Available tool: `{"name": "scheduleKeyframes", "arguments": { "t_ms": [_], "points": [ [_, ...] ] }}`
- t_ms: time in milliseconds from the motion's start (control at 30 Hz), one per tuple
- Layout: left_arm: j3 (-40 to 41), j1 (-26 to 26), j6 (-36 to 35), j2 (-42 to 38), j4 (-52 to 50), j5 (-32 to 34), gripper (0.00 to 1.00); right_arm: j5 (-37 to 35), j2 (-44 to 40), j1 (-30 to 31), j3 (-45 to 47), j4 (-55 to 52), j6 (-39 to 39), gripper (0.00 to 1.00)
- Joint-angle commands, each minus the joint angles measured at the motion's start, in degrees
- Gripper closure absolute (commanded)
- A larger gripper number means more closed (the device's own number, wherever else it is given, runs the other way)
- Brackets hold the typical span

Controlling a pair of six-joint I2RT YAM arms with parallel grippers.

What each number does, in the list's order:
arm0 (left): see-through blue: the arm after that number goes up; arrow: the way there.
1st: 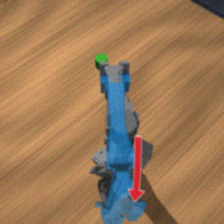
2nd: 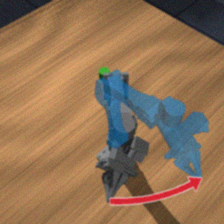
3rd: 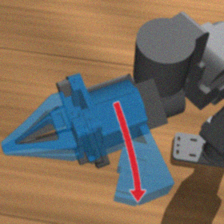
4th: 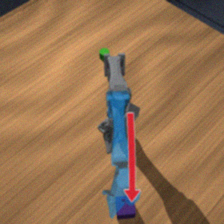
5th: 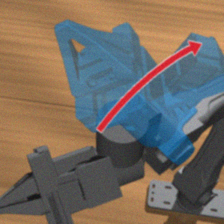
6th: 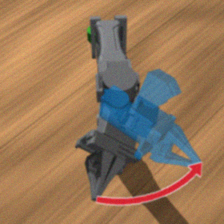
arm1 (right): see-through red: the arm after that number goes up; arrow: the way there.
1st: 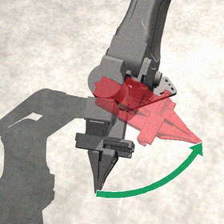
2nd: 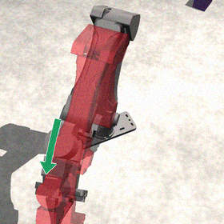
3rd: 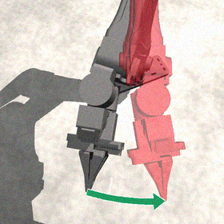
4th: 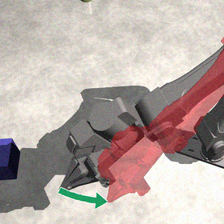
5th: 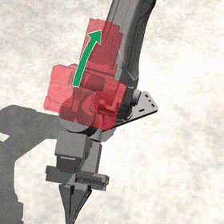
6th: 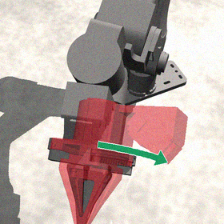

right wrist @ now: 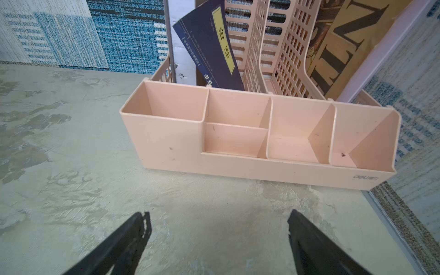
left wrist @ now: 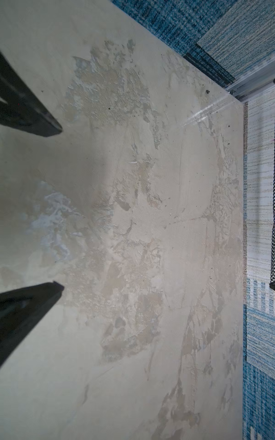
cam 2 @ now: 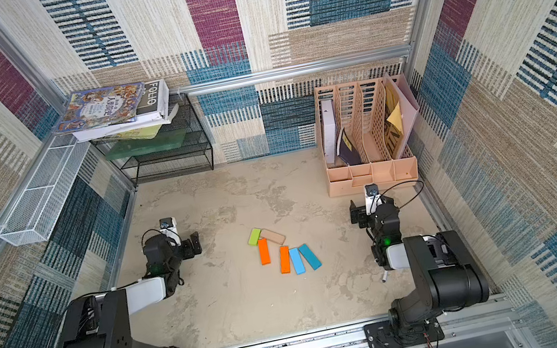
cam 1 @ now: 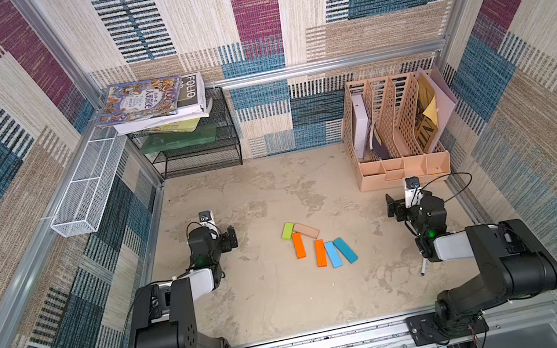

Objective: Assemble a giraffe with building blocks
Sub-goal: Pick up the building block from the center of the board.

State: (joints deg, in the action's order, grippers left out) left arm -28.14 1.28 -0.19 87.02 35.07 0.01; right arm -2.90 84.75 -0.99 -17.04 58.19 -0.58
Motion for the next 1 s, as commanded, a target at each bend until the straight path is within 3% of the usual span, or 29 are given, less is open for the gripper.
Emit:
{"name": "scheduleKeyframes", "arguments": {
  "t_ms": [0, 733, 800, 867, 967],
  "points": [
    [-0.19, -0.01, -0.14, -0.07, 1.14, -0.55, 0.01, 0.05, -0.01, -0.02, -0.11, 1.13, -0.09, 0.04],
    [-0.37, 0.11, -0.76, -0.61, 1.31, -1.64, 0.03, -0.24, -0.61, 0.1, -0.17, 1.15, 0.4, 0.04],
    [-4.98, 0.04, -1.12, -3.23, -9.98, -2.19, 0.03, -3.85, -4.33, 2.16, -4.61, -9.61, 1.39, 0.04],
    [-9.28, 0.04, 0.39, -4.83, -17.56, 1.41, 0.03, -14.21, -6.45, 5.74, -13.12, -25.38, -1.31, 0.04],
    [-11.01, -0.36, -0.7, -9.55, -20.49, 0.93, 0.06, -23.44, -5.51, 9.42, -30.38, -51.69, -9.07, 0.04]
  ]
}}
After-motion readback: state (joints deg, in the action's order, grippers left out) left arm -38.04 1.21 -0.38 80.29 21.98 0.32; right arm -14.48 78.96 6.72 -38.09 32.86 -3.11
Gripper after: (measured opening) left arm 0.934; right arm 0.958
